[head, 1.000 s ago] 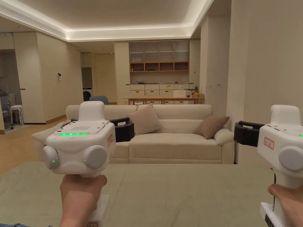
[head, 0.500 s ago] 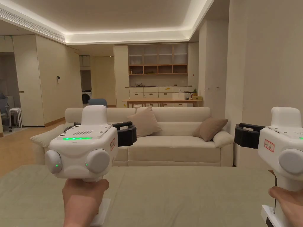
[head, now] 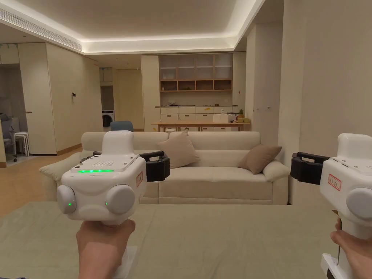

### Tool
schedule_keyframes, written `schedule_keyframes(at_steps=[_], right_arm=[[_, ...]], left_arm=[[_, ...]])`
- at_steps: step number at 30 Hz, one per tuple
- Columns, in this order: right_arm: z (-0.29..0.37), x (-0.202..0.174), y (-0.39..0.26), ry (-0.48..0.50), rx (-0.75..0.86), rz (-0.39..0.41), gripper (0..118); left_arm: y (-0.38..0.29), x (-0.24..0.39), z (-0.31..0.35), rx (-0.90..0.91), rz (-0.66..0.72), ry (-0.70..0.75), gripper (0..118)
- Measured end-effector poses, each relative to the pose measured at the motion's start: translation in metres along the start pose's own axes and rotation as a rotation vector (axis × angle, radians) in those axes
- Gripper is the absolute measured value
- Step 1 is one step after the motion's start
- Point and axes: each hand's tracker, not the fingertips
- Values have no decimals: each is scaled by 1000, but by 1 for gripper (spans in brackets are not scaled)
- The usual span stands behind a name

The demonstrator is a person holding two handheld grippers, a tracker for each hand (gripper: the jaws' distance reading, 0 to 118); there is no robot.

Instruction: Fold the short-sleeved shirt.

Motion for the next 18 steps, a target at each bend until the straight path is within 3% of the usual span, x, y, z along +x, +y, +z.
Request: schedule_keyframes(at_steps=[2, 3, 4, 5, 6, 7, 10, 12, 15, 18], right_arm=[[2, 0, -2, -7, 8, -10, 114], [2, 1, -2, -1, -6, -19, 106], [2, 1, -2, 14, -23, -22, 78], [2, 1, -3, 21, -21, -21, 45], [5, -2, -5, 23, -16, -13, 15], [4, -3, -6, 5, -20, 13, 7], [3, -3, -13, -2, -30, 12, 7], [6, -4, -16, 8, -35, 29, 0], [7, -2, -20, 3, -42, 45, 0], [7, -3, -30, 51, -74, -47, 0]], left_arm=[[-2, 0, 4, 6, 8, -13, 117], [-3, 2, 7, 4, 7, -4, 116], [-5, 2, 6, -9, 3, 0, 111], [-6, 2, 6, -11, 1, -14, 99], [-7, 4, 8, -10, -6, -33, 50], [-8, 6, 9, -7, -13, -42, 2], [-13, 16, 11, 23, -80, 16, 0], [-16, 14, 11, -16, -25, -52, 0], [-23, 14, 11, -1, -16, -15, 0], [-21, -3, 17, -12, -11, 1, 0]])
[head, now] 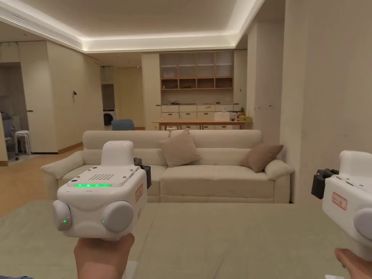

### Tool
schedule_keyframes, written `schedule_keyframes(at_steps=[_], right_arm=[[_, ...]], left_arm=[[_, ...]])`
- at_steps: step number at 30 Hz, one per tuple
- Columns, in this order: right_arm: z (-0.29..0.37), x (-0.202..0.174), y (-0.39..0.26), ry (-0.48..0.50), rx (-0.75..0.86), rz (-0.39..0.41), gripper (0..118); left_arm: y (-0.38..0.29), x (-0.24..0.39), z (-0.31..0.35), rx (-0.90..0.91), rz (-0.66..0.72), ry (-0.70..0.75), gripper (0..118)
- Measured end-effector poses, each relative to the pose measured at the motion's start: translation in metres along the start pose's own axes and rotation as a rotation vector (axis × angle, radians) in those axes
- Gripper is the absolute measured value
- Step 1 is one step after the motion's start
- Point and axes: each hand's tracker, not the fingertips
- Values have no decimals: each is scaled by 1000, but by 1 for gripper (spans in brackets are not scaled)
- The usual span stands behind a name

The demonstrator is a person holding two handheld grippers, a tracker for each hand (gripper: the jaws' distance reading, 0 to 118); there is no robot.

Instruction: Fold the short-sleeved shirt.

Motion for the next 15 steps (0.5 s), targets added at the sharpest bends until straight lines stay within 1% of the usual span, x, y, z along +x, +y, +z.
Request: schedule_keyframes(at_steps=[1, 2, 5, 6, 7, 9, 13, 15], right_arm=[[-2, -10, -4, 13, -6, 1, 0], [-6, -21, -6, 47, -23, 7, 0], [-27, -78, -17, 197, -49, 59, 0], [-30, -105, -20, 252, -52, 70, 0], [-32, -127, -22, 311, -52, 62, 0], [-39, -187, -28, 457, -65, 57, 0], [-31, -309, -49, 698, -84, 139, 0], [-21, -360, -61, 831, -117, 136, 0]], left_arm=[[1, -11, 6, 6, -8, 39, 0], [3, -23, 12, 6, -7, 61, 0], [8, -80, 45, 21, 33, 207, 0], [8, -113, 54, 29, 45, 267, 0], [9, -134, 68, 30, 53, 313, 0], [7, -183, 108, 25, 47, 473, 0], [3, -271, 196, -11, 98, 730, 0], [1, -301, 238, -18, 118, 826, 0]])
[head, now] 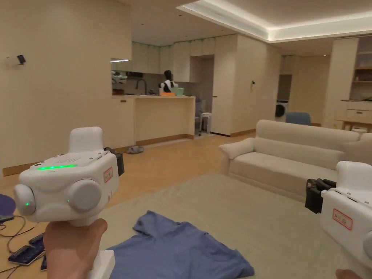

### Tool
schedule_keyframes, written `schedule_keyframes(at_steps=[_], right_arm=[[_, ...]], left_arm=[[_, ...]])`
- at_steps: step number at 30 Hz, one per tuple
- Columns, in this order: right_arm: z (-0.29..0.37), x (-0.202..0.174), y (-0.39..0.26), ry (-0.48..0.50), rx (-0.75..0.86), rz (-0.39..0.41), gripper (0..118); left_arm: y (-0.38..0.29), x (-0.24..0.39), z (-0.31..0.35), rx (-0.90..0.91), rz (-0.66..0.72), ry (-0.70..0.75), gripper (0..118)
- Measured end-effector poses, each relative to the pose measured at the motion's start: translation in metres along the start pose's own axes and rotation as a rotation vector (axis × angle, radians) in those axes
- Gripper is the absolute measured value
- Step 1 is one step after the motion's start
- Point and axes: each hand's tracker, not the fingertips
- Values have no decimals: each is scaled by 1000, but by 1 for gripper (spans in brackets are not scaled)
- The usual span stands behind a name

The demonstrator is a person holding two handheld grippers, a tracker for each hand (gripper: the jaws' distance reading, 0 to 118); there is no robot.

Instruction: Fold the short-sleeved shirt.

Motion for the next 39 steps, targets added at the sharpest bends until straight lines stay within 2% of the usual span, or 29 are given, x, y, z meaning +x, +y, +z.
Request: schedule_keyframes(at_steps=[3, 7, 10, 14, 15, 16, 17, 19, 22, 24, 26, 27, 28, 29, 30, 32, 33, 34, 35, 38, 39], right_arm=[[-38, -51, -7, 148, -30, -30, 0], [-76, -85, -21, 235, -63, 1, 0], [-94, -81, -34, 226, -93, 26, 0], [-122, -41, -62, 170, -143, -8, 0], [-131, -30, -70, 153, -155, 0, 0], [-138, -19, -79, 122, -179, 33, 0], [-148, -7, -95, 93, -192, 64, 0], [-161, 16, -114, 59, -234, 82, 0], [-169, 47, -137, 19, -290, 34, 0], [-178, 66, -154, -18, -323, 42, 0], [-185, 83, -170, -40, -357, 38, 0], [-188, 91, -178, -54, -364, 25, 0], [-191, 98, -185, -61, -380, 16, 0], [-193, 102, -194, -69, -387, 18, 0], [-194, 107, -201, -80, -392, 13, 0], [-193, 116, -211, -79, -402, -6, 0], [-193, 117, -215, -82, -402, -25, 0], [-192, 120, -217, -84, -407, -34, 0], [-189, 122, -219, -85, -411, -50, 0], [-170, 128, -214, -89, -407, -102, 0], [-162, 131, -211, -95, -404, -105, 0]], left_arm=[[-7, -60, 5, -21, -51, 146, 0], [-23, -92, -18, -102, -17, 173, 0], [-46, -78, -71, -225, -26, 82, 0], [-100, -19, -168, -383, 13, -124, 1], [-123, 1, -202, -410, 35, -172, 21], [-143, 21, -235, -466, 76, -222, 81], [-163, 40, -267, -530, 105, -246, 115], [-202, 85, -327, -663, 148, -320, 117], [-278, 151, -409, -859, 22, -232, 117], [-342, 166, -462, -946, -20, -202, 117], [-388, 175, -487, -1077, -42, -117, 116], [-401, 180, -475, -1155, -26, -99, 116], [-418, 179, -474, -1248, 7, -147, 115], [-407, 193, -457, -1012, -266, -105, 108], [-402, 197, -452, -972, -254, -156, 94], [-369, 195, -403, -947, -134, -170, 11], [-361, 191, -391, -913, -111, -181, 0], [-358, 187, -383, -922, -114, -174, 0], [-370, 166, -426, -920, -111, -169, 0], [-355, 147, -431, -990, 95, -183, 0], [-349, 147, -414, -948, 216, -214, 0]])
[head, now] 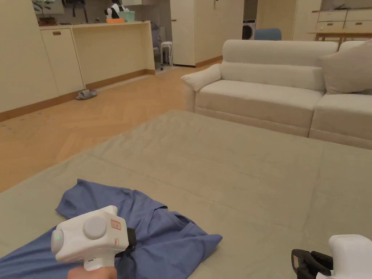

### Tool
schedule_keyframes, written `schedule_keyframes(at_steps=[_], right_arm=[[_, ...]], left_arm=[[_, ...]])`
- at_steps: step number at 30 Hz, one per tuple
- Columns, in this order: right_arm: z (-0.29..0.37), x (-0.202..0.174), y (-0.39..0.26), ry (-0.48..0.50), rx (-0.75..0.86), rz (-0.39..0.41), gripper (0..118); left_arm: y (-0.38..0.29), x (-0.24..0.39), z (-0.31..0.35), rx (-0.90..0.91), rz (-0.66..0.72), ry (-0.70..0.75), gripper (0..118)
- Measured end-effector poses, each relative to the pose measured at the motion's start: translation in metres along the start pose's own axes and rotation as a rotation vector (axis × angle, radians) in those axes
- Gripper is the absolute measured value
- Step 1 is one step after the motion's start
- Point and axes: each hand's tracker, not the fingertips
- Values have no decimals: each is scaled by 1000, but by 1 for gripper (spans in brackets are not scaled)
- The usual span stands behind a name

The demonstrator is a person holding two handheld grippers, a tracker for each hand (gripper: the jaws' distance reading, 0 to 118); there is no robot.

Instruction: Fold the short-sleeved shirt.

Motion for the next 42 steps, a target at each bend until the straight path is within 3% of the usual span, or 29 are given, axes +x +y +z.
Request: schedule_keyframes(at_steps=[4, 7, 11, 16, 21, 24, 26, 28, 31, 33, 36, 37, 38, 39, 40, 41, 42], right_arm=[[44, 23, 9, -32, 35, -65, 0], [86, 39, 17, -77, 83, -85, 0], [164, 60, 29, -145, 166, -112, 0], [284, 87, 30, -245, 264, -138, 0], [395, 108, 4, -390, 335, -163, 0], [448, 124, -20, -469, 345, -231, 0], [473, 132, -40, -474, 348, -281, 0], [493, 135, -60, -546, 324, -300, 0], [508, 142, -82, -562, 300, -312, 0], [509, 143, -92, -604, 248, -277, 0], [504, 148, -102, -572, 239, -328, 0], [502, 148, -104, -554, 241, -348, 0], [498, 151, -105, -552, 241, -356, 0], [495, 149, -105, -551, 237, -351, 0], [492, 147, -104, -550, 235, -347, 0], [490, 145, -102, -548, 234, -345, 0], [488, 145, -100, -540, 235, -344, 0]], left_arm=[[16, 51, 73, 93, -176, 31, 0], [21, 92, 121, 123, -185, -97, 0], [-12, 187, 196, 169, -321, -273, 0], [-103, 320, 274, 111, -513, -512, 0], [-238, 392, 274, -108, -589, -686, 0], [-335, 410, 246, -225, -701, -627, 0], [-395, 408, 216, -353, -713, -544, 0], [-451, 397, 181, -468, -742, -461, 0], [-503, 376, 165, -565, -818, -415, 0], [-529, 356, 163, -598, -846, -359, 0], [-551, 331, 165, -640, -818, -317, 2], [-552, 326, 164, -633, -810, -326, 9], [-546, 323, 167, -596, -749, -427, 18], [-539, 321, 165, -632, -681, -472, 35], [-531, 319, 163, -696, -583, -522, 66], [-522, 320, 164, -752, -496, -553, 87], [-508, 324, 170, -791, -445, -539, 97]])
